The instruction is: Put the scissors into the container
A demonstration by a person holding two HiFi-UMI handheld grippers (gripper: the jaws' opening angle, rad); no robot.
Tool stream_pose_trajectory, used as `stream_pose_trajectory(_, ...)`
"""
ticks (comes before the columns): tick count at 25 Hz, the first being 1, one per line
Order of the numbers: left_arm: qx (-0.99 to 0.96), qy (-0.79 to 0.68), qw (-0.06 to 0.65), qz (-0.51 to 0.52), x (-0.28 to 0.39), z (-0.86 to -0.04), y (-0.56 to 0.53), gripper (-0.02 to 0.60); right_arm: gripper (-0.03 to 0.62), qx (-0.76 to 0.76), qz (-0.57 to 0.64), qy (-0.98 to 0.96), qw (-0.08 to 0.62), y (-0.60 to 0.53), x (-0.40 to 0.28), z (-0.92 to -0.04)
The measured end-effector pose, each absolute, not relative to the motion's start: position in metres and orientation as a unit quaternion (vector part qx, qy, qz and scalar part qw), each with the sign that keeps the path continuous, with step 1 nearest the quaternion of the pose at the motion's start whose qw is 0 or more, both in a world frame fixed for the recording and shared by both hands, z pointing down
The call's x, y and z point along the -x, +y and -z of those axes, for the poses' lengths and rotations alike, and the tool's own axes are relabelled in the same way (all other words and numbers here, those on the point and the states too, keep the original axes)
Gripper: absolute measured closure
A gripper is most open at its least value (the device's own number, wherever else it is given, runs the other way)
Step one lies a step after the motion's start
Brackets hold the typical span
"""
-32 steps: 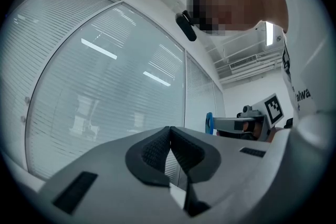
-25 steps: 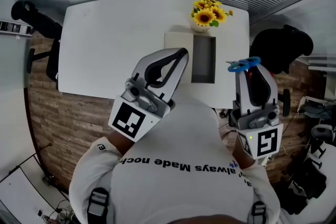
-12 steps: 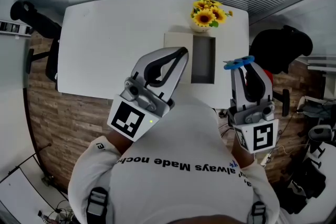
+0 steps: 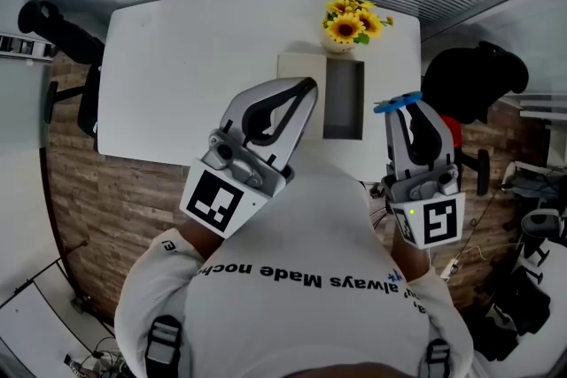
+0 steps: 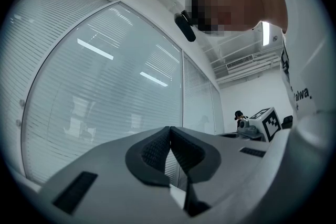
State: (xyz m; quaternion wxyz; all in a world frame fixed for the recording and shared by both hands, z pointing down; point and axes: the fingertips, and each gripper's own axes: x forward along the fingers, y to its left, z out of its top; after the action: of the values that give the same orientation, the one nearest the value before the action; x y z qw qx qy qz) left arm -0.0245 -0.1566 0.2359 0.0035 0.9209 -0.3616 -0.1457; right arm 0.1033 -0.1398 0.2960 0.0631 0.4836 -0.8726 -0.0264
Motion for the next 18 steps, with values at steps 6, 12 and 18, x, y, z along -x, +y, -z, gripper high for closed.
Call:
stream_pose_trajectory(6, -0.921, -0.361, 0.002, 0.147, 0.025, -0.236, -0.156, 0.561, 0.51, -0.483, 0.02, -0.872, 0.074, -0.142, -0.102, -0.31)
stream_pose_trajectory(12, -0.921, -0.361, 0.002, 0.145, 0.024, -0.236, -0.155, 0.561, 0.51, -0.485, 0.014, -0.871, 0.082, -0.143, -0.104, -0.319)
stream_pose_trajectory(18, -0.921, -0.361, 0.0, 0.147, 0.023, -0.232, -0.153, 0.561, 0.51, -0.487, 0.011, -0.869, 0.089, -0.144, -0.107, -0.327)
